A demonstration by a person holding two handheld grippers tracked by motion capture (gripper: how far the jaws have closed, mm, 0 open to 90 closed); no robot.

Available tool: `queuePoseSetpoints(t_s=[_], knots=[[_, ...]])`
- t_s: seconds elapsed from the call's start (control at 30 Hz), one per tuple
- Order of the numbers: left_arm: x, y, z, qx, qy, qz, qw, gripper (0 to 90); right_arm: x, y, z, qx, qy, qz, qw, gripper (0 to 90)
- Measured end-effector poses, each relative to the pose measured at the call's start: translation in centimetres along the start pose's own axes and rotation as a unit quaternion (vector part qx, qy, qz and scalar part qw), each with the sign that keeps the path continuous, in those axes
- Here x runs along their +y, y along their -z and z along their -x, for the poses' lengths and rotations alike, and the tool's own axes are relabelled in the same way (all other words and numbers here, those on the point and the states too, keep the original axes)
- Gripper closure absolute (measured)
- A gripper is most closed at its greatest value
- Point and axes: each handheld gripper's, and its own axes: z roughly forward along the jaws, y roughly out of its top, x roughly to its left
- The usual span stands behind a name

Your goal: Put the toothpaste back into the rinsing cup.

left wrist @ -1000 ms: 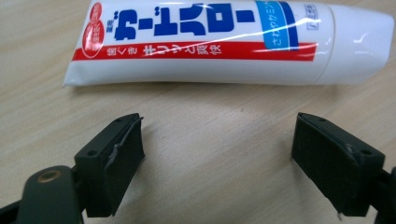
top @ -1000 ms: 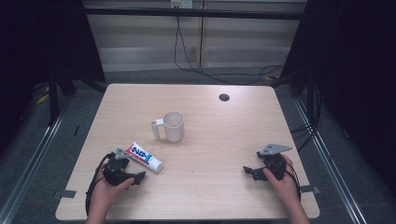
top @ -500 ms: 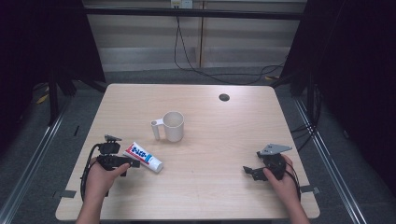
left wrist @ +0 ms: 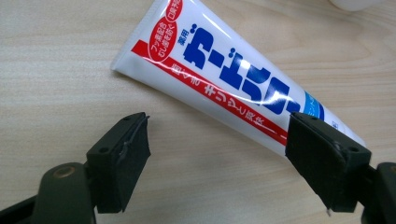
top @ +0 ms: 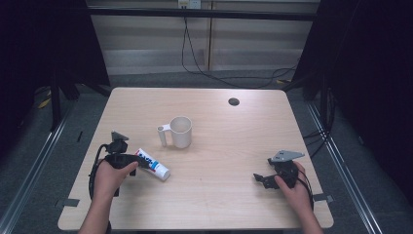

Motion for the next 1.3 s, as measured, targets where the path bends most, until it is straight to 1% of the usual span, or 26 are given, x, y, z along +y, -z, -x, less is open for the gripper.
queuePoseSetpoints(t_s=[0.07,0.13,0.17,0.2,0.23,0.3,0.33,0.43,0.5,0.53,0.6,0.63,0.67,0.73,0.83,0.9,0.93,0.97,1.1,1.13,1.2,1.27,1.3], knots=[[0.2,-0.1,0.1,0.004,-0.003,-0.006,1.0000,21.9,0.0,0.0,0.0,0.000,0.000,0.000,1.0000,12.4],[0.4,-0.4,0.1,0.006,0.003,-0.012,0.9999,21.7,0.0,0.0,0.0,0.000,0.000,0.000,1.0000,12.4],[0.5,-0.5,0.2,0.008,0.010,-0.014,0.9998,20.5,0.0,0.0,0.0,0.000,0.000,0.000,1.0000,12.4],[0.6,-0.5,0.1,0.010,0.009,-0.012,0.9998,17.6,0.0,0.0,0.0,0.000,0.000,0.000,1.0000,12.4],[0.7,-0.5,0.2,0.009,0.018,-0.010,0.9998,17.7,0.0,0.0,0.0,0.000,0.000,0.000,1.0000,12.4],[0.8,-0.5,0.3,0.013,0.014,-0.008,0.9998,19.1,0.0,0.0,0.0,0.000,-0.001,0.000,1.0000,12.4],[0.9,-0.4,0.3,0.012,0.014,-0.011,0.9998,19.3,0.0,0.0,0.0,0.000,0.000,0.000,1.0000,12.4],[1.0,-0.6,0.5,0.014,0.029,-0.005,0.9995,17.9,0.0,0.0,0.0,0.000,0.000,0.000,1.0000,12.4],[1.1,-0.7,0.5,0.014,0.028,-0.002,0.9995,18.4,0.0,0.0,0.0,0.000,0.000,0.000,1.0000,12.4],[1.2,-0.7,0.6,0.019,0.031,0.004,0.9993,18.3,0.0,0.0,0.0,0.000,0.000,0.000,1.0000,12.4],[1.2,-0.8,0.8,0.018,0.032,0.008,0.9993,20.0,0.0,0.0,0.0,0.000,0.000,0.000,1.0000,12.4],[1.2,-0.8,0.9,0.022,0.035,0.012,0.9991,20.7,0.0,0.0,0.0,0.000,0.000,0.000,1.0000,12.4],[1.2,-0.8,1.0,0.026,0.034,0.014,0.9990,20.7,0.0,0.0,0.0,0.000,0.000,0.000,1.0000,12.4],[1.2,-0.9,1.1,0.024,0.031,0.016,0.9991,21.3,0.0,0.0,0.0,0.000,0.000,0.000,1.0000,12.4],[1.3,-1.0,1.4,0.031,0.039,0.023,0.9985,19.5,0.0,0.0,0.0,0.000,0.000,0.000,1.0000,12.4],[1.4,-1.1,1.5,0.034,0.035,0.025,0.9985,18.7,0.0,0.0,0.0,0.000,0.000,0.000,1.0000,12.4],[1.4,-1.2,1.6,0.035,0.037,0.026,0.9984,18.5,0.0,0.0,0.0,0.000,0.000,0.000,1.0000,12.4],[1.4,-1.3,1.7,0.040,0.043,0.029,0.9979,18.1,0.0,0.0,0.0,0.000,0.000,0.000,1.0000,12.4],[1.5,-1.5,2.0,0.046,0.049,0.025,0.9974,16.1,0.0,0.0,0.0,0.000,0.000,0.000,1.0000,12.4],[1.6,-1.5,2.0,0.048,0.046,0.027,0.9975,15.9,0.0,0.0,0.0,0.000,0.000,0.000,1.0000,12.4],[1.6,-1.6,2.2,0.053,0.048,0.027,0.9971,15.9,0.0,0.0,0.0,0.000,0.000,0.000,1.0000,12.4],[1.7,-1.6,2.3,0.054,0.045,0.026,0.9972,16.5,0.0,0.0,0.0,0.000,0.000,0.000,1.0000,12.4],[1.7,-1.6,2.3,0.055,0.040,0.022,0.9974,17.2,0.0,0.0,0.0,0.000,0.000,0.000,1.0000,12.4]])
